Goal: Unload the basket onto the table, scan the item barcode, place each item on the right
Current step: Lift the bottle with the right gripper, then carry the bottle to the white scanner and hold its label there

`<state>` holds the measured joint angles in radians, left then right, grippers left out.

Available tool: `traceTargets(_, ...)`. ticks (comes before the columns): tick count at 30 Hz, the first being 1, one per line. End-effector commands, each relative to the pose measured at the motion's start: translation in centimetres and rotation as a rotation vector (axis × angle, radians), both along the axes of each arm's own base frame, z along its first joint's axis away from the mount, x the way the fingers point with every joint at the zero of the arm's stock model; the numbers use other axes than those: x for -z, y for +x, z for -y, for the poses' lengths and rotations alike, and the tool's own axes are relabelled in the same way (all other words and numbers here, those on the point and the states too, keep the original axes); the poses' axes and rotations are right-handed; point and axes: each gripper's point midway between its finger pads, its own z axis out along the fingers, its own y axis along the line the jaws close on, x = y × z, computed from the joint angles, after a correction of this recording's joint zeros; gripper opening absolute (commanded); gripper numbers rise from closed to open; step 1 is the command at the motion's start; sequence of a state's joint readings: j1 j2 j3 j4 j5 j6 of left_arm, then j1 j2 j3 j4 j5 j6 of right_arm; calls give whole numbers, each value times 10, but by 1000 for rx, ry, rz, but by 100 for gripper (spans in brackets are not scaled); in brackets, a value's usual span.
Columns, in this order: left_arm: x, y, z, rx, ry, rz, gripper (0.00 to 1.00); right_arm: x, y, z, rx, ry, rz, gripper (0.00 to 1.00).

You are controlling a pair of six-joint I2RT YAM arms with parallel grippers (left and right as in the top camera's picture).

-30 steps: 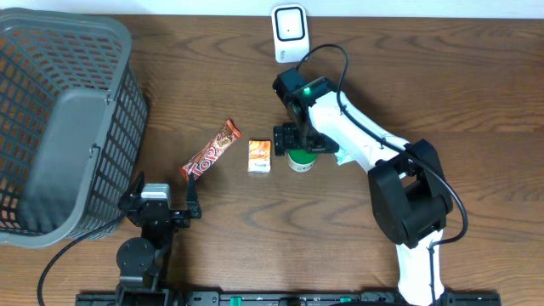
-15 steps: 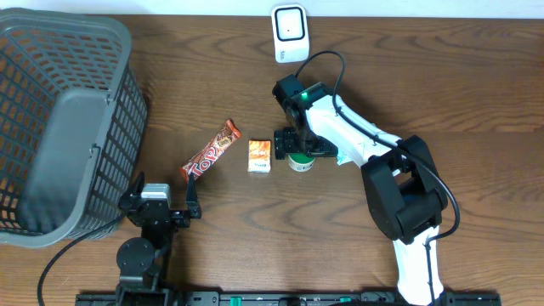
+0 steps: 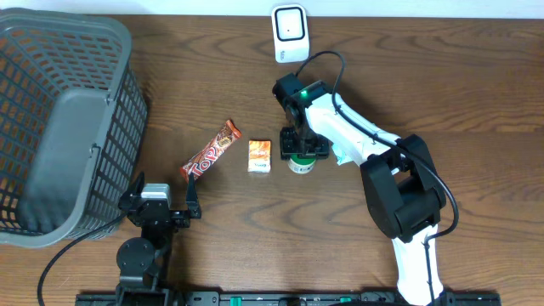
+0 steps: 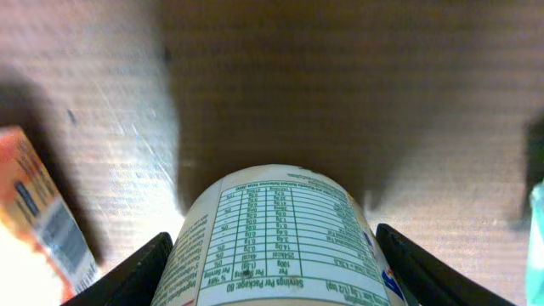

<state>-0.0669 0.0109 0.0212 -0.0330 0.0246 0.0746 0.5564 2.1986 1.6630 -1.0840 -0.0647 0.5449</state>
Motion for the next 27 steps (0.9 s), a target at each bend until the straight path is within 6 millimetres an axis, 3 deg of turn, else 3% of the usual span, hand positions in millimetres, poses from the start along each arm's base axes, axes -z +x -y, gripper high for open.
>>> traceTargets(1, 16, -1, -3, -15, -5, -48, 98, 26, -26, 8, 22, -27, -150, 58)
traceTargets(5, 16, -1, -3, -15, -4, -48, 98, 6, -25, 12, -22, -12, -191, 58)
traceTargets(16, 16, -1, -3, -15, -4, -48, 98, -81, -29, -1, -119, 96, -270, 60)
traceTargets(23, 16, -1, -3, -15, -4, -48, 98, -109, -22, -7, -145, 120, -221, 61)
traceTargets(27, 16, -1, -3, -15, -5, -48, 98, -120, -5, -14, -156, 153, -142, 61)
